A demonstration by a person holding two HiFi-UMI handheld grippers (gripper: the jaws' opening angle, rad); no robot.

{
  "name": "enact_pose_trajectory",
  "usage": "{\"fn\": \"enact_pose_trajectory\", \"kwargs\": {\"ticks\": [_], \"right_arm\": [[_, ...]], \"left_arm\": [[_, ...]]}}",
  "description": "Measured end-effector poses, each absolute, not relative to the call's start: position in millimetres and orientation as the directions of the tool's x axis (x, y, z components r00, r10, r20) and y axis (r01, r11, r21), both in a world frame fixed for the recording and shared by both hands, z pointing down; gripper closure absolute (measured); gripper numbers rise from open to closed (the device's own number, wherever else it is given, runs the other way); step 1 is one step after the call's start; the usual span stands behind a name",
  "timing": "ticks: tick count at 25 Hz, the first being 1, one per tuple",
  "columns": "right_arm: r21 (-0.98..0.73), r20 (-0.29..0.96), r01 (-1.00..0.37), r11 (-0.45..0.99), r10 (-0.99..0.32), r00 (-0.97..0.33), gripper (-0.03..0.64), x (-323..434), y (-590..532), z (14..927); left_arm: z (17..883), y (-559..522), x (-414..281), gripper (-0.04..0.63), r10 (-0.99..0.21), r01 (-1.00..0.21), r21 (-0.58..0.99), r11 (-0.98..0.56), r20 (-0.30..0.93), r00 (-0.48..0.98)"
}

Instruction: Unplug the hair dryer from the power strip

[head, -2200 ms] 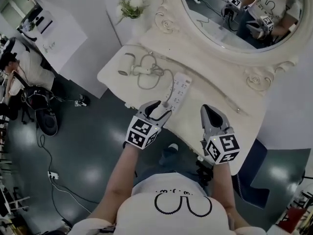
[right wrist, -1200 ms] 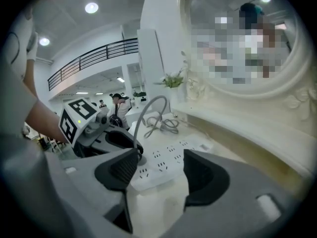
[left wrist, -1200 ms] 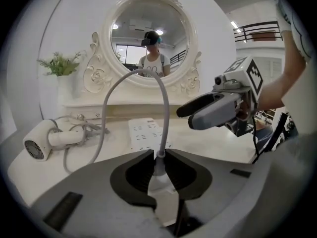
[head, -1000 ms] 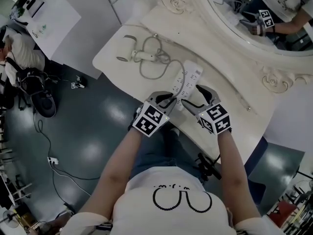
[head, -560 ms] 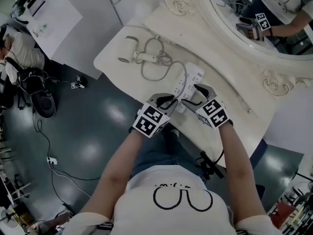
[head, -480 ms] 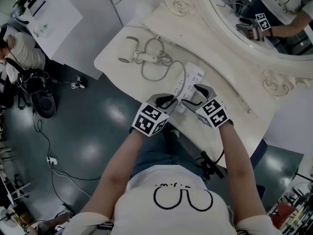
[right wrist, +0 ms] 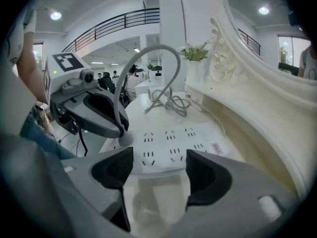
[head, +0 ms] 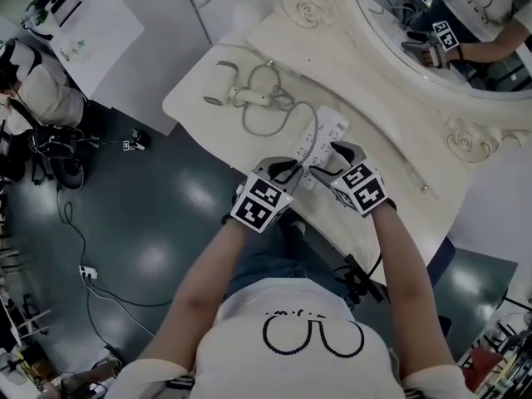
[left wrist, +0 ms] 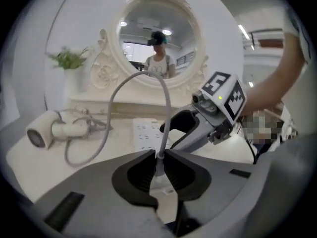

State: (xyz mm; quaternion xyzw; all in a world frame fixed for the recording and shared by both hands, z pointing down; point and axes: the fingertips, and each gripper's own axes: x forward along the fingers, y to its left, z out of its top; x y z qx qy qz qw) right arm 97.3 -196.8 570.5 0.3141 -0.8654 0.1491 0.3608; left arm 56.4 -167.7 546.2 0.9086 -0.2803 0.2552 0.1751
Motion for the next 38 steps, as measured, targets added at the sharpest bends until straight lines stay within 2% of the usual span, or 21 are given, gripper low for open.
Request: {"fn": "enact_pose_trajectory", "kwargs": {"ticks": [3, 10, 15, 17, 20, 24, 26, 29, 30, 35, 38], "right_arm": [[-0.028, 0.717, -0.656, 0.754, -0.442, -0.538, 0.284, 95, -197, 570], [-0.146, 0.692, -0.697, 0.702, -0.432, -0.579, 0.293, 96, -200, 551], [-0.048, 0.648, -0.686, 0.726, -0.5, -0.574, 0.299, 89, -213, 549], [0.003, 0.636, -0.702, 0.712, -0.543, -0.549, 0.341, 89, -219, 556], [0.001, 0.61, -0.737, 0.676, -0.584, -0.535, 0.368, 89, -219, 565], [-0.004, 0.586, -0.752, 0.659, -0.608, -0.536, 0.37, 90, -218, 567], [-0.002, 0.594, -0.753, 0.658, -0.605, -0.53, 0.37, 90, -219, 567], [-0.006, 0.598, -0.758, 0.652, -0.605, -0.525, 0.37, 90, -219, 567], [-0.006, 0.598, -0.757, 0.653, -0.605, -0.526, 0.37, 91, -219, 567], [-0.008, 0.578, -0.771, 0.637, -0.626, -0.523, 0.376, 89, -222, 566], [-0.008, 0.577, -0.786, 0.618, -0.64, -0.508, 0.376, 90, -224, 566]], "left_arm": [[543, -169, 55, 0.541, -0.405, -0.63, 0.288, -0.721, 0.562, 0.721], [544, -167, 57, 0.541, -0.363, -0.58, 0.229, -0.782, 0.589, 0.722], [546, -168, 55, 0.541, -0.367, -0.562, 0.184, -0.806, 0.59, 0.72], [547, -168, 55, 0.541, -0.368, -0.556, 0.167, -0.815, 0.592, 0.717], [547, -168, 55, 0.541, -0.363, -0.552, 0.171, -0.816, 0.591, 0.72], [545, -168, 57, 0.54, -0.347, -0.56, 0.225, -0.797, 0.589, 0.73], [546, -168, 58, 0.54, -0.384, -0.565, 0.143, -0.812, 0.599, 0.703], [549, -162, 61, 0.546, -0.456, -0.524, -0.077, -0.848, 0.609, 0.649], [549, -161, 60, 0.548, -0.458, -0.522, -0.08, -0.849, 0.603, 0.653], [540, -177, 48, 0.546, -0.407, -0.618, 0.275, -0.737, 0.549, 0.73], [539, -179, 50, 0.548, -0.421, -0.636, 0.245, -0.732, 0.572, 0.704]]}}
